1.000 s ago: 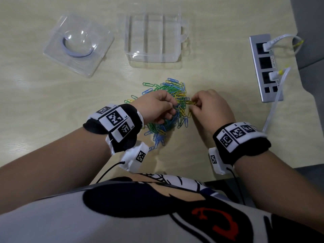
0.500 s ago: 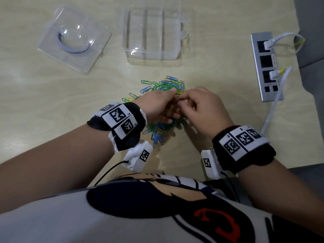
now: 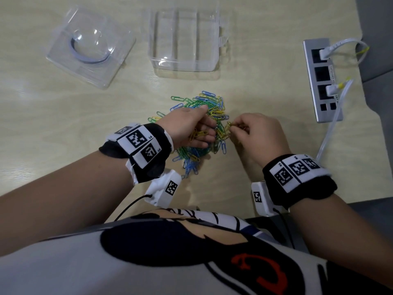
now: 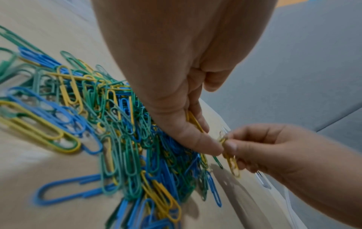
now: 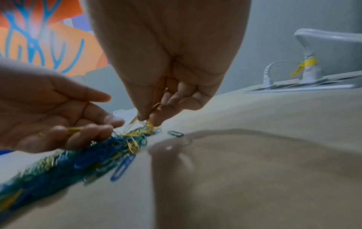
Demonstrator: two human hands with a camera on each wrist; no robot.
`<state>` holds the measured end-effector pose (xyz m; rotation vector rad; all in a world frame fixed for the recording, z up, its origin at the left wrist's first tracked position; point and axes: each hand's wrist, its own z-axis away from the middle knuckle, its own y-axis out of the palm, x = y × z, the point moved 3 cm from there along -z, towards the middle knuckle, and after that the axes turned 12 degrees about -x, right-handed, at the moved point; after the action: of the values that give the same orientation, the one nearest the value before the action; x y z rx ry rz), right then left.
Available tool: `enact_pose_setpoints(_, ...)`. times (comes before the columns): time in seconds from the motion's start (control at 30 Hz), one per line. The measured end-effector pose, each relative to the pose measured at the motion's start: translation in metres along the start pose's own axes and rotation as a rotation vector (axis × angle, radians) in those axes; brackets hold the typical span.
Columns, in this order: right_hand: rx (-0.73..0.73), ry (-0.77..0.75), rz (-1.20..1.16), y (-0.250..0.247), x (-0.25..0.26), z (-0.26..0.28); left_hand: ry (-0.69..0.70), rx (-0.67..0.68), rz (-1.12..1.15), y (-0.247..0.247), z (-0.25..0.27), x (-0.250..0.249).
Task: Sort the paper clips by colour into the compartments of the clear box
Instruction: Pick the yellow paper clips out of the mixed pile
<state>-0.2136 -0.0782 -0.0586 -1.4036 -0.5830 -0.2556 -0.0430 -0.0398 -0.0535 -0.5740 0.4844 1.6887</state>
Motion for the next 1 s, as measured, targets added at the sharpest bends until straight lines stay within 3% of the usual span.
enact_pose_setpoints(0.17,0.074,-0.025,-0.314,-0.007,0.032,0.004,-0.001,-0.009,0.086,0.007,0.005,0.000)
enact_pose_setpoints(0.27,0.083,-0.085,-0.351,-0.009,0.040,0.005,0.004,0.000,0.117,0.007,0.004,0.000)
enact_pose_setpoints(0.37,-0.058,-0.015,-0.215,-0.011,0.019,-0.001,0.003,0.012,0.075,0.003,0.003,0.000)
enact_pose_setpoints(0.5,0.114,0.051,0.118,0.007,-0.010,0.004,0.005,0.011,0.054,-0.004,0.001,0.003)
enact_pose_setpoints(0.73,0.055,-0.013,0.066,0.010,-0.001,0.003,0.013,-0.014,0.043,-0.010,0.001,0.005)
enact_pose_setpoints(0.83,0.116,-0.073,0.096,0.017,0.014,0.003,0.011,-0.033,0.035,-0.012,0.000,0.005)
enact_pose_setpoints(1.0,0.119,-0.013,0.159,0.019,0.016,0.000,-0.004,-0.037,0.087,-0.019,0.000,0.004)
